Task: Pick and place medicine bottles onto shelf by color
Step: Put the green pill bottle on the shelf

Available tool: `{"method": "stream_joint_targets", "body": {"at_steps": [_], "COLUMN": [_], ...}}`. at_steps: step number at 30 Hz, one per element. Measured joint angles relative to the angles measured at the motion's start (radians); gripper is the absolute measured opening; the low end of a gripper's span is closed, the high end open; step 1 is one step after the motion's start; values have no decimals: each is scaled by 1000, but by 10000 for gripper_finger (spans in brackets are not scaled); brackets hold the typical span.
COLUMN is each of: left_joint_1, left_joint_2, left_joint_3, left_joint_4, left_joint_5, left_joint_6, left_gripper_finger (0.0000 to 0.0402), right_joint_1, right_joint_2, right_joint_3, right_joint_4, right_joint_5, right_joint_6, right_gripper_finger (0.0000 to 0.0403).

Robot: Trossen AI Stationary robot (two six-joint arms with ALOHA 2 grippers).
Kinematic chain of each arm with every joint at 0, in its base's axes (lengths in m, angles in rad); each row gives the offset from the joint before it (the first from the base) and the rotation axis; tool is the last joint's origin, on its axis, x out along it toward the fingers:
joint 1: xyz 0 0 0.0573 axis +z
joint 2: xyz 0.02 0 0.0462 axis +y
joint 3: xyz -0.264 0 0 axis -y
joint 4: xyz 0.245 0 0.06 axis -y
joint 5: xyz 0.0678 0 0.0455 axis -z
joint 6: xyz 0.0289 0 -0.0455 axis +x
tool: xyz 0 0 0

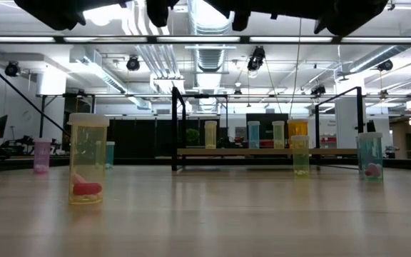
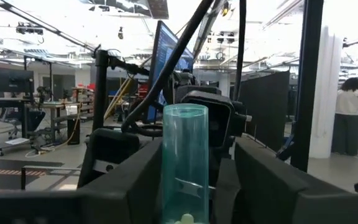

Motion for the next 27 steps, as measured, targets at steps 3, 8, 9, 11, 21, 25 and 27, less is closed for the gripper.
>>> {"method": "stream_joint_targets", "body": {"at_steps": [3,8,9,11,21,25,27], "left_joint_1": [1,8,8,8,30,58,71], "left_joint_2": [-20,-121,-143,-191,-178,-54,-1], "left_joint_3": [-15,-58,-64,-73,-81,-81,-82], "left_joint_4": [-53,-179,-212,-311,-395,-305,-255], "left_joint_5": [-7,-19,-21,-21,90,77,77], "left_joint_6": [-1,-4,-4,-8,-278,-372,-387], "left_gripper_finger": [206,216,216,217,217,217,217], "right_joint_1": [0,6,9,17,25,31,38], "right_joint_2": [-5,-87,-113,-169,-256,-223,-202], "right_joint_3": [0,0,0,8,81,85,105], "right_joint_4": [-27,-254,-323,-473,-870,-778,-781], "right_joint_5": [6,104,136,214,440,439,437], "right_joint_6": [-29,-194,-258,-452,-1816,-2093,-2111], "right_gripper_finger": [101,101,102,102,102,102,102]}}
